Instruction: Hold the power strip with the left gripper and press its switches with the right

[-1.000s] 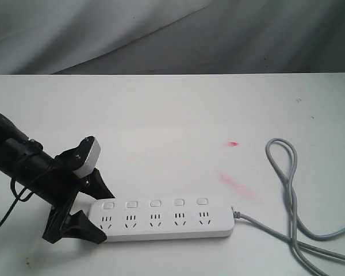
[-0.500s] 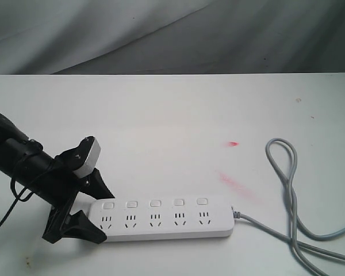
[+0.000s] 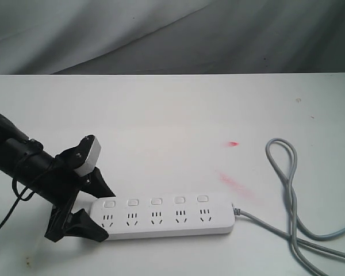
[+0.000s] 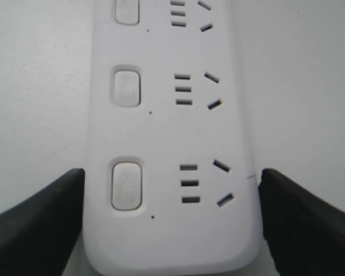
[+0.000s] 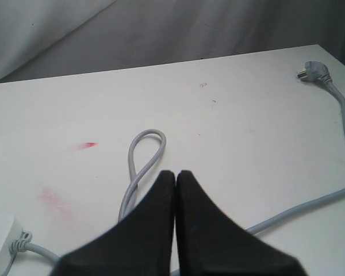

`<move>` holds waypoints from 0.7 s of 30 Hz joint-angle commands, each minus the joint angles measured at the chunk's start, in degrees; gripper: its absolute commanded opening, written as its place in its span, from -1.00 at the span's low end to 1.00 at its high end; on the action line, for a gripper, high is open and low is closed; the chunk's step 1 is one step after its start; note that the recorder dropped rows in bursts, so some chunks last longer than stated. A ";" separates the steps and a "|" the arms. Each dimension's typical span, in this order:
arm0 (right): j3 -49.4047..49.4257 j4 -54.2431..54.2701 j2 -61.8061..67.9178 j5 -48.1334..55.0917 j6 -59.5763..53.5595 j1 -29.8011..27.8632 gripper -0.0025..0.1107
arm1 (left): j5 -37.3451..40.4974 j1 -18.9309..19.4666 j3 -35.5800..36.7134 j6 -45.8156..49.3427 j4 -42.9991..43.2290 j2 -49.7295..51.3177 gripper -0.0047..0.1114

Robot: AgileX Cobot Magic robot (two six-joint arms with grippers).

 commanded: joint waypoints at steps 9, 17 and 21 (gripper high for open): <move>0.15 0.04 -0.37 -0.75 0.20 -0.40 -0.96 | 1.95 -0.21 -0.14 -0.50 -1.61 0.00 -0.58; 0.15 0.04 -0.37 -0.75 0.20 -0.40 -0.96 | 5.66 -0.21 -0.41 -6.38 -5.04 -0.42 0.75; 0.15 0.04 -0.37 -0.75 0.32 -0.40 -0.96 | 5.66 -0.21 -2.00 -17.66 -2.97 -3.74 0.61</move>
